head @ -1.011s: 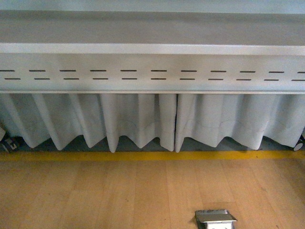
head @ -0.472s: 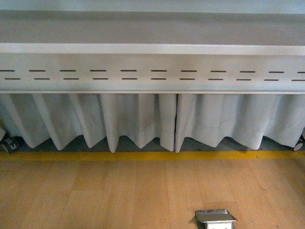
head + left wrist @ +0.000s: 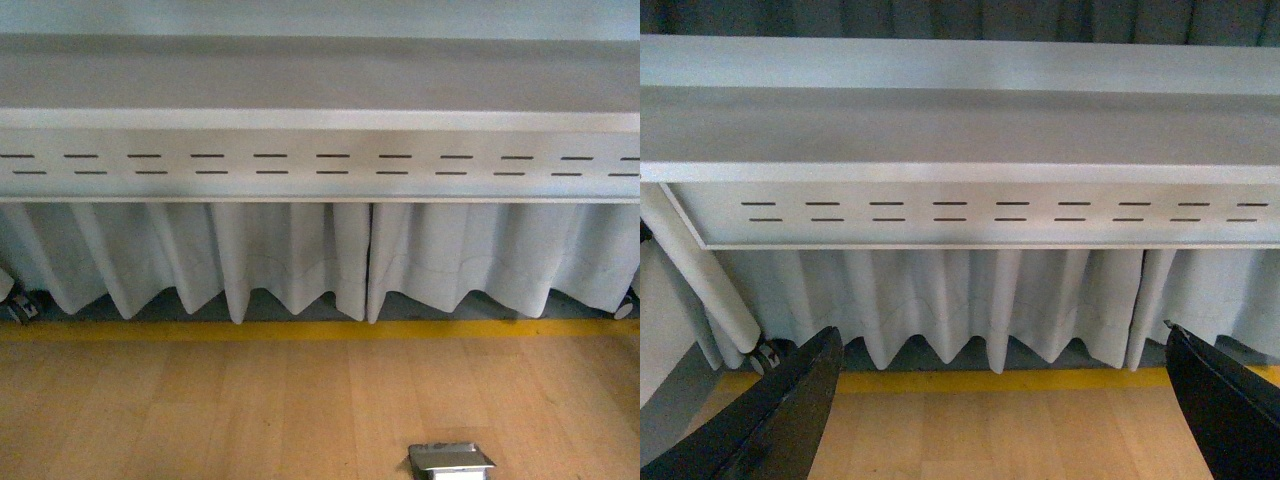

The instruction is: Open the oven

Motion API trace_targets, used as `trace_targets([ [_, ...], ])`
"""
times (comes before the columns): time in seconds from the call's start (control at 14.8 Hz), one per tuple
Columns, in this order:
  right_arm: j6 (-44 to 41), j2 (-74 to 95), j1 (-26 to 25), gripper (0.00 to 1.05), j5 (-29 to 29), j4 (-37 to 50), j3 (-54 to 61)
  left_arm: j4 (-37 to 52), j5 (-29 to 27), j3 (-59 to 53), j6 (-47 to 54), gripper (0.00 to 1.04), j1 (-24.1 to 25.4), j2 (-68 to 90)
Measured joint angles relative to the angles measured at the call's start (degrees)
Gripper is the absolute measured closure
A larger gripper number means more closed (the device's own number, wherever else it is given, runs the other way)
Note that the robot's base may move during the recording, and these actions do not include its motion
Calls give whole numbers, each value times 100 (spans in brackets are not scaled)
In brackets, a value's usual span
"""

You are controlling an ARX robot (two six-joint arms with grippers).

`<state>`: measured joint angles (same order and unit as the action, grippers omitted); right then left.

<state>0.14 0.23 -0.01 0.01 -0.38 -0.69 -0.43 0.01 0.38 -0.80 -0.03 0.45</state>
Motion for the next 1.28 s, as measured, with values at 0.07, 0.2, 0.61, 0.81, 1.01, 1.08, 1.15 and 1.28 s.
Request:
trace_targets([
  [0.07,0,0,0,6,0,7,0,11,-4,0,0,7,0,0],
  [0.2,-2,4,0,6,0,13,0,15,-11,0,0,7,0,0],
  [0.61,-13,0,0,6,2,15,0,22,0,0,22,7,0,0],
  [0.81,-22,0,0,6,0,22,0,20,-4,0,17,7,0,0],
  [1.01,-20,0,0,6,-4,17,0,22,-4,0,20,7,0,0],
  [1.08,-15,0,0,6,0,17,0,22,2,0,22,7,0,0],
  [1.15,-15,0,0,6,0,20,0,22,0,0,22,7,0,0],
  [1.28,-17,0,0,6,0,22,0,22,0,0,22,7,0,0],
])
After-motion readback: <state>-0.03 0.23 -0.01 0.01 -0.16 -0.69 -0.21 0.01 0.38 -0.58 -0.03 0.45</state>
